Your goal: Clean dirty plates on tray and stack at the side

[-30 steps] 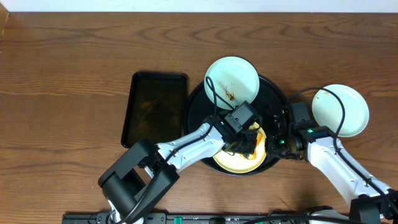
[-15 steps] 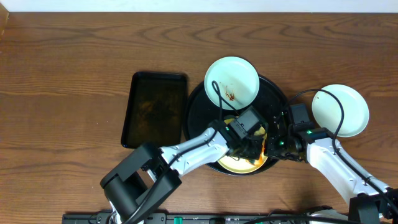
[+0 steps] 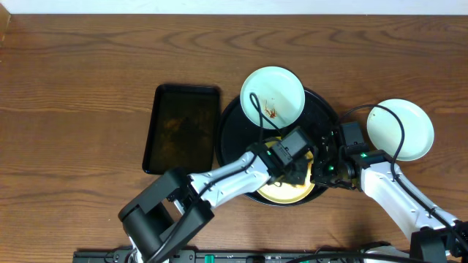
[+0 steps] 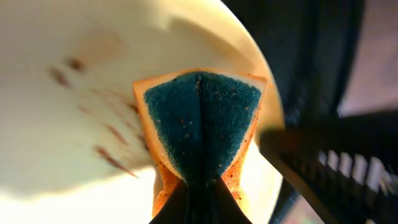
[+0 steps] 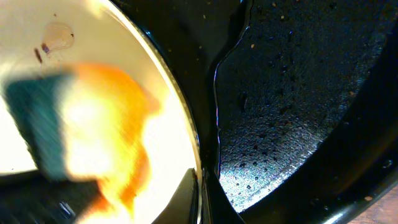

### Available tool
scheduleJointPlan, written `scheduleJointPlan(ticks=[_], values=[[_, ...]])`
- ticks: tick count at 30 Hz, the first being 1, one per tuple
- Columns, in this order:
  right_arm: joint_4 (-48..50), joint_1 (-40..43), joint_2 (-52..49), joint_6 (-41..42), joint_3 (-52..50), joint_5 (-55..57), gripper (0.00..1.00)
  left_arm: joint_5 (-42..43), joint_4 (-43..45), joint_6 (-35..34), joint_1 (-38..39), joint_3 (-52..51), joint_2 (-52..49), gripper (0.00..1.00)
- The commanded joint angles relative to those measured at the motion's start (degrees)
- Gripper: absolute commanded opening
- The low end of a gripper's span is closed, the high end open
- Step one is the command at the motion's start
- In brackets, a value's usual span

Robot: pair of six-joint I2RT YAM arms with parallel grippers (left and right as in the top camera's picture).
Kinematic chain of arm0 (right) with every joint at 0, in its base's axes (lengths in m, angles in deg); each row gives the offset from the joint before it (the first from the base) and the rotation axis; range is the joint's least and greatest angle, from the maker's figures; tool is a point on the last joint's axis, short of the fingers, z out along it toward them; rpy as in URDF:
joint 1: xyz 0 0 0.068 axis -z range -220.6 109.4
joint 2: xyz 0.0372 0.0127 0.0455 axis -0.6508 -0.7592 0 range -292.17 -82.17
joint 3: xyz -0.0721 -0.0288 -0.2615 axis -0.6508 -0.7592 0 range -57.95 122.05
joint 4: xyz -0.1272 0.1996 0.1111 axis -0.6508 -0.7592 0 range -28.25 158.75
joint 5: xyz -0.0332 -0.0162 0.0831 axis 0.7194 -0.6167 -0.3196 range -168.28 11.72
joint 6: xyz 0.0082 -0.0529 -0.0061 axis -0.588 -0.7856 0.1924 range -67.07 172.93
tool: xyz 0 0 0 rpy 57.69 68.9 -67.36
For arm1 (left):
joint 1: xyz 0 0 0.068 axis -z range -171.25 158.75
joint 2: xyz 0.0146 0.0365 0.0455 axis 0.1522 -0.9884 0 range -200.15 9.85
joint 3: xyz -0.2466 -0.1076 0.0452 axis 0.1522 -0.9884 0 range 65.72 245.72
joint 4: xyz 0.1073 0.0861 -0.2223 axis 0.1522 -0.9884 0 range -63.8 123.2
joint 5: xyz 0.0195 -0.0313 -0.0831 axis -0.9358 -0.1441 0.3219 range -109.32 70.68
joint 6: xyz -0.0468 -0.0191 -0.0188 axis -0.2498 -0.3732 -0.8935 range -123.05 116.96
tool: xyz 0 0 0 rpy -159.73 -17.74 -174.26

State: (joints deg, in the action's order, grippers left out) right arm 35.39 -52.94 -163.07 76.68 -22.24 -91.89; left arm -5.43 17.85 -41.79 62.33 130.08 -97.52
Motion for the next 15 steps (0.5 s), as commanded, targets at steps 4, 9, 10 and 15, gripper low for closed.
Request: scheduleJointPlan(ticks=[4,9,10,15], values=[[-0.7,0.3,-0.6,0.0,-1.3,-0.2,0.01,-3.0,-0.2,6.0,-3.9,-0.1,-2.0,0.08],[-0.7,0.3,-0.6,0.0,-1.3,-0.2,0.01,-3.1,-0.4,16.8,-6.4,0.0,-3.1,0.08],[-0.7,0.3,-0.6,0.0,-1.3,-0.2,0.01,-3.3,-0.6,18.2,-7.1,0.0,-3.1,0.08],[-0.7,0.3,-0.6,0.0,-1.3,-0.2,0.01,-4.8,-2.9,23.9,-11.2,0.1,-3.1,0.08]])
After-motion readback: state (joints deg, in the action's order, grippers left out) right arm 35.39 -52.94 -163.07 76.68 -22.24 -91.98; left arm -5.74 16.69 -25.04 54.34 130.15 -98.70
